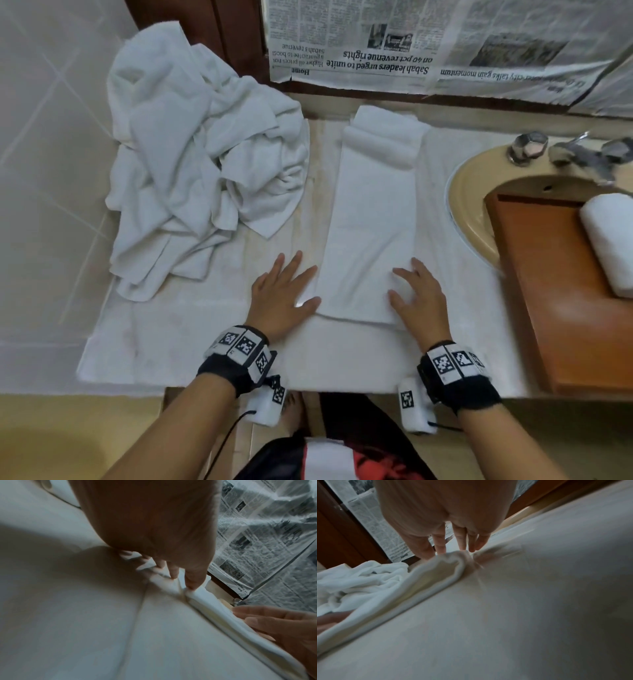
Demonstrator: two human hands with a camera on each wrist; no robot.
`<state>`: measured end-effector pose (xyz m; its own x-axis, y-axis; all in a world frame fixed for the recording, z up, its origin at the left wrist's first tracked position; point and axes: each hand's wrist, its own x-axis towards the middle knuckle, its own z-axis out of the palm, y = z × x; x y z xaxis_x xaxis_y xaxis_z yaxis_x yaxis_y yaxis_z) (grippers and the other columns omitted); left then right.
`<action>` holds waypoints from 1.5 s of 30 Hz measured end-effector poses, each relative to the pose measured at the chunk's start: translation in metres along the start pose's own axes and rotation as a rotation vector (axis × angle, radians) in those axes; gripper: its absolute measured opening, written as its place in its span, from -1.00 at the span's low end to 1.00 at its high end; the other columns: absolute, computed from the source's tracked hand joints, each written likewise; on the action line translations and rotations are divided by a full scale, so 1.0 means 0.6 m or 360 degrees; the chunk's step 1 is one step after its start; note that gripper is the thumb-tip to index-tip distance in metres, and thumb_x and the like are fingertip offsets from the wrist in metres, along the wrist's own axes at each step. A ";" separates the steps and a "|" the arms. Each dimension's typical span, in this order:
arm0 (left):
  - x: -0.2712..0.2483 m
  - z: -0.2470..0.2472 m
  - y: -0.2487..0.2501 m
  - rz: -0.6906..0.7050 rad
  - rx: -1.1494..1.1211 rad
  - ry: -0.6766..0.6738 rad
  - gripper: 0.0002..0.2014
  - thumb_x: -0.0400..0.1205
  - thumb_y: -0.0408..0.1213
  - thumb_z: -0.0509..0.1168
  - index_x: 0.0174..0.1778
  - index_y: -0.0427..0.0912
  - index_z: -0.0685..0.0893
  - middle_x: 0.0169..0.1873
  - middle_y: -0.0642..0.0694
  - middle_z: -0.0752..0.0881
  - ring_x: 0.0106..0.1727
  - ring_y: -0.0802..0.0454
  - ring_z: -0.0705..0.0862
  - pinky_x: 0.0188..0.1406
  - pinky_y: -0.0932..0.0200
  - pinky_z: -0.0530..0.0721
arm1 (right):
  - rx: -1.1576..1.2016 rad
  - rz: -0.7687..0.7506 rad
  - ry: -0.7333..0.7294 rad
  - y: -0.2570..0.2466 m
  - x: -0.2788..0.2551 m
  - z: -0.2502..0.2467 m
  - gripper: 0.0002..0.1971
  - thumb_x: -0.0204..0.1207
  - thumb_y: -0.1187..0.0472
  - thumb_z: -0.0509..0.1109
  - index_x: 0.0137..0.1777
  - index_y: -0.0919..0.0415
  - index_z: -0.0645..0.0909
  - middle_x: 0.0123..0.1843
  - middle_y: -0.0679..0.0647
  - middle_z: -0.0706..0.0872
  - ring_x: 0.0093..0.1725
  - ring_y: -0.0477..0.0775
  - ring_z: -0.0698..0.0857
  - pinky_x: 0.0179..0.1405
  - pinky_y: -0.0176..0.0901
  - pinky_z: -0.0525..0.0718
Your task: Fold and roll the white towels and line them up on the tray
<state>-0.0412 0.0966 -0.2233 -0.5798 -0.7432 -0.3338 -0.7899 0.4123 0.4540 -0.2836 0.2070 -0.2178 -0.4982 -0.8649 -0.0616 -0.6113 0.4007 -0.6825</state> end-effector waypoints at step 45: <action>-0.028 -0.007 0.071 -0.0387 -0.1276 0.0055 -0.79 0.64 -0.19 0.36 -0.25 -0.22 0.70 -0.44 -0.14 0.79 -0.50 0.25 0.67 -0.46 0.48 0.50 | 0.0048 0.0183 0.0449 0.020 -0.093 0.030 -0.79 0.38 0.47 0.40 -0.04 0.22 0.65 -0.14 0.02 0.56 -0.32 -0.17 0.46 -0.08 -0.24 0.36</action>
<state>-0.0646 0.1243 -0.1947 -0.3951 -0.7840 -0.4788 -0.5030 -0.2515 0.8269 -0.2522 0.2550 -0.2356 -0.7167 -0.6946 0.0619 -0.5244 0.4783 -0.7045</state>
